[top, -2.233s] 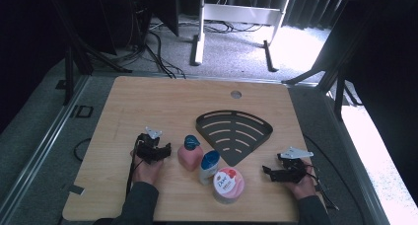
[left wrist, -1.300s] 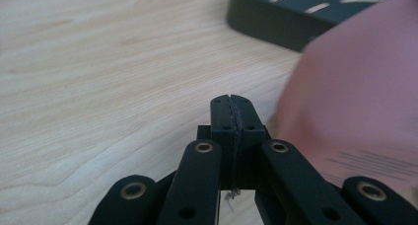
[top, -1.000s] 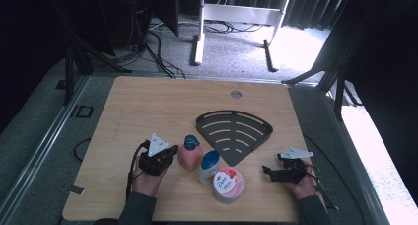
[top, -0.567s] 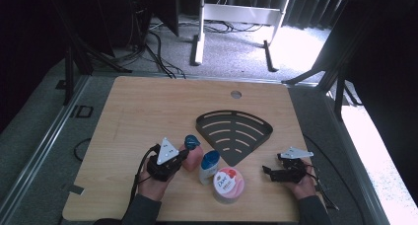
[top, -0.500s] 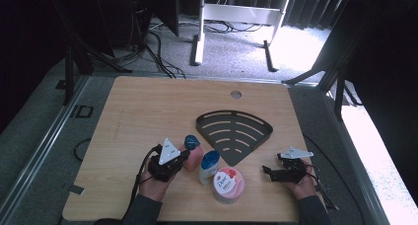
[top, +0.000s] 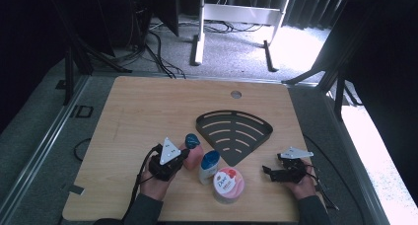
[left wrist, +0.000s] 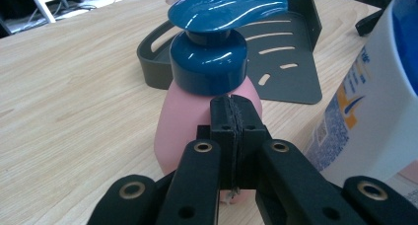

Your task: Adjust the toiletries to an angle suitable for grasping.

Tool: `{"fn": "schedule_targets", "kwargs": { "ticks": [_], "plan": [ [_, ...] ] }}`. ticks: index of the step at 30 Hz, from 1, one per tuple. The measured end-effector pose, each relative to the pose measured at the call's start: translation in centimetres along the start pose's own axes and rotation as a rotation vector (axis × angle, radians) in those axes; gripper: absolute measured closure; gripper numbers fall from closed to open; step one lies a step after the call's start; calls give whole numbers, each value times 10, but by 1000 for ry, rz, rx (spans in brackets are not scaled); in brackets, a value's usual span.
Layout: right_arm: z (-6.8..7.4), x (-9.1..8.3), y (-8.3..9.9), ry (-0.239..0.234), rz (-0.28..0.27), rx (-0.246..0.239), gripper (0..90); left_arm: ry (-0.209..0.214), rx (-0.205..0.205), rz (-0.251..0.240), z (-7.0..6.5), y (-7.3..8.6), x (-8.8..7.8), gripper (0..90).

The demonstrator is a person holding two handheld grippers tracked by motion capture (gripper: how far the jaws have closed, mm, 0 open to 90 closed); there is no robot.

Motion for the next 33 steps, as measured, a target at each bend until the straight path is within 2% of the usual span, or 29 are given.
{"fn": "schedule_targets", "kwargs": {
  "ticks": [4, 5, 13, 17, 22, 27, 31, 33],
  "plan": [
    [0, 0, 0, 0, 0, 0, 157, -8, 5, 14, 1, 2, 2, 893],
    [0, 0, 0, 0, 0, 0, 157, 2, 8, 31, -1, 5, 6, 893],
    [0, 0, 0, 0, 0, 0, 157, 19, 8, 42, -7, 5, 15, 892],
    [0, 0, 0, 0, 0, 0, 157, 22, 23, 49, -12, 1, 21, 890],
    [0, 0, 0, 0, 0, 0, 157, 42, 69, 48, -20, -8, 30, 891],
    [0, 0, 0, 0, 0, 0, 157, 44, 71, 45, -18, -9, 34, 892],
    [0, 0, 0, 0, 0, 0, 157, 28, 79, 47, -13, -10, 37, 892],
    [0, 0, 0, 0, 0, -1, 157, 18, 62, 45, -10, -10, 39, 893]
  ]
}}
Point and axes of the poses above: each handheld gripper's, and its own axes: x roughly forward along the jaws, y roughly out of its underside, z roughly to its left, the point moved 7 cm from there along x, roughly forward along the jaws, and after that the axes turned 13 degrees about -z, right-handed, at the moved point
